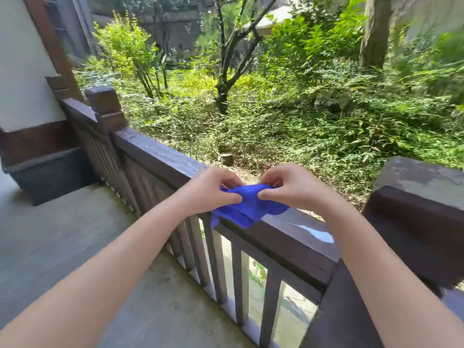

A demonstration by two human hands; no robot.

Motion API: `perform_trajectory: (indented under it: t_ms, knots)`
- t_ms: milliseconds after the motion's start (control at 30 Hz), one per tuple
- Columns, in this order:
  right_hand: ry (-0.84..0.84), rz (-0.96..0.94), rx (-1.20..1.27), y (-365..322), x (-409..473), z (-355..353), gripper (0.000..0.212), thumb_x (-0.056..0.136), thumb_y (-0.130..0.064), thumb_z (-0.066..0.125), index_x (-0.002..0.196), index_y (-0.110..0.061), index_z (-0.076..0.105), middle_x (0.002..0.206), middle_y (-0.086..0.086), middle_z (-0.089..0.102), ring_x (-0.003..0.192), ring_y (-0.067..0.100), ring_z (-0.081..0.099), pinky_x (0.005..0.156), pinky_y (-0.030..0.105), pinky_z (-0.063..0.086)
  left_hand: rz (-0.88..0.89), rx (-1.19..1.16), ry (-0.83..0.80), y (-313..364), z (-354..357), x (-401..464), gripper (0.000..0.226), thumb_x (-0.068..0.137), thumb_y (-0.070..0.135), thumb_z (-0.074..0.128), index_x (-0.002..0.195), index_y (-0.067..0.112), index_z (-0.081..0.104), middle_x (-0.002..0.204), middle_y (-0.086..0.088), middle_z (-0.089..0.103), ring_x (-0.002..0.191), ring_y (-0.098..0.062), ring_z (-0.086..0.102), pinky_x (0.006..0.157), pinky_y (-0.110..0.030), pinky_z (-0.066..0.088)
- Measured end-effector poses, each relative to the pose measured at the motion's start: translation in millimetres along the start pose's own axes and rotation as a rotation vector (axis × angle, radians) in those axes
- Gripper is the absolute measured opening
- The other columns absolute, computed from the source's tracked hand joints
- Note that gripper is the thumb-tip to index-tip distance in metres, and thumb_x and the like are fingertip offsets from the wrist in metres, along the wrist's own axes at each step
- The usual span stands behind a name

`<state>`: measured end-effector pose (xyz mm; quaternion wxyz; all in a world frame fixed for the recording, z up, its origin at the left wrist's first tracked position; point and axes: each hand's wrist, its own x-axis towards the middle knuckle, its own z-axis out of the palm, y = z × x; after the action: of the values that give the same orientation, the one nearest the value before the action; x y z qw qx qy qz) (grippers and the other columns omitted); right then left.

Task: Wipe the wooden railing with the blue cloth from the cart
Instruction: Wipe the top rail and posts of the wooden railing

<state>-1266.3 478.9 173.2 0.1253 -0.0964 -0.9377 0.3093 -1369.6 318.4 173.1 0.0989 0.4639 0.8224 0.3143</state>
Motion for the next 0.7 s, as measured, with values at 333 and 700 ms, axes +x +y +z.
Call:
perform_trajectory:
  t_ms: [333,700]
  knots:
    - [0.259,0.373,-0.221,9,17,-21,0.010,0.078,-0.017,0.061,0.084,-0.015,0.068,0.083,0.006,0.066,0.078,0.024,0.058,0.066,0.030,0.043,0.378,0.044,-0.202,-6,6,112,0.017,0.079,0.017,0.062,0.094,0.022,0.068,0.083,0.008,0.065,0.080,-0.012,0.060,0.062,-0.011,0.040]
    - [0.262,0.873,-0.515,40,-28,25,0.011,0.082,-0.011,0.047,0.091,-0.006,0.052,0.103,0.018,0.060,0.095,0.035,0.055,0.067,0.033,0.037,0.628,0.096,-0.455,5,95,124,0.025,0.081,0.015,0.059,0.104,0.013,0.066,0.098,-0.010,0.069,0.088,-0.025,0.059,0.065,-0.024,0.033]
